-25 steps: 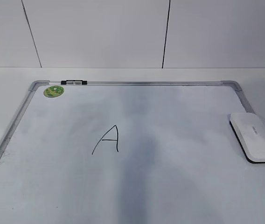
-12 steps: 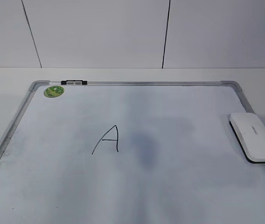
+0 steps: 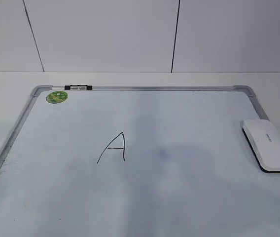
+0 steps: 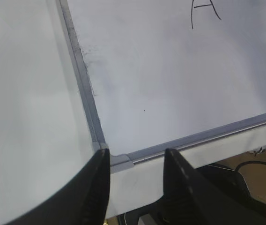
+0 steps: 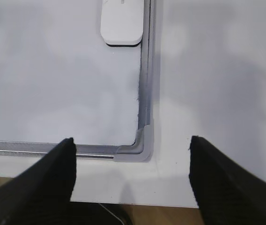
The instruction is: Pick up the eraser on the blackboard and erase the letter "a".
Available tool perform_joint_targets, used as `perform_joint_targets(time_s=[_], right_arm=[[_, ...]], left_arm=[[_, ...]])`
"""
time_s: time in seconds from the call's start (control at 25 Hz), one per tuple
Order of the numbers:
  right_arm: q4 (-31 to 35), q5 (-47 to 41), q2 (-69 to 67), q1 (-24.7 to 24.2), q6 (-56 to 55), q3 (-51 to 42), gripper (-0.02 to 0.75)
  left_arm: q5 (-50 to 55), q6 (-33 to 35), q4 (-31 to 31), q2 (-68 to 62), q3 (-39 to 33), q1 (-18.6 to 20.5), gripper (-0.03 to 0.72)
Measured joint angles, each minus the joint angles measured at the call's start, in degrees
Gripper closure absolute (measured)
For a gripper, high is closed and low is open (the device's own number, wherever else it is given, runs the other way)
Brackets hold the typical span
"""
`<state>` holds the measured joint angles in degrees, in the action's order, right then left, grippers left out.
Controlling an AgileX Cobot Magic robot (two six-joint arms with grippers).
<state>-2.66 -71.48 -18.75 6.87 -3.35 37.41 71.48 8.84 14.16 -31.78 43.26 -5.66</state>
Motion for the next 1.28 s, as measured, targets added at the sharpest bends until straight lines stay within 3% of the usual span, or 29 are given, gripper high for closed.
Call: perform_joint_targets(time_s=[0.4, 0.84, 1.28], right_arm=[[-2.48, -0.97, 4.32, 0.0, 0.0, -1.41, 0.145], [-2.82, 1.99, 4.32, 0.0, 0.0, -6.84, 0.145], [-2.82, 6.07, 4.32, 0.0, 0.0, -8.74, 0.145]], left_arm=[[-1.41, 0.0, -2.52, 5.74, -11.78, 0.0, 0.4], [-8.68, 0.0, -3.08, 5.91, -12.75, 0.0, 0.401], [-8.56, 0.0, -3.72, 5.91, -13.52, 0.0, 0.407]])
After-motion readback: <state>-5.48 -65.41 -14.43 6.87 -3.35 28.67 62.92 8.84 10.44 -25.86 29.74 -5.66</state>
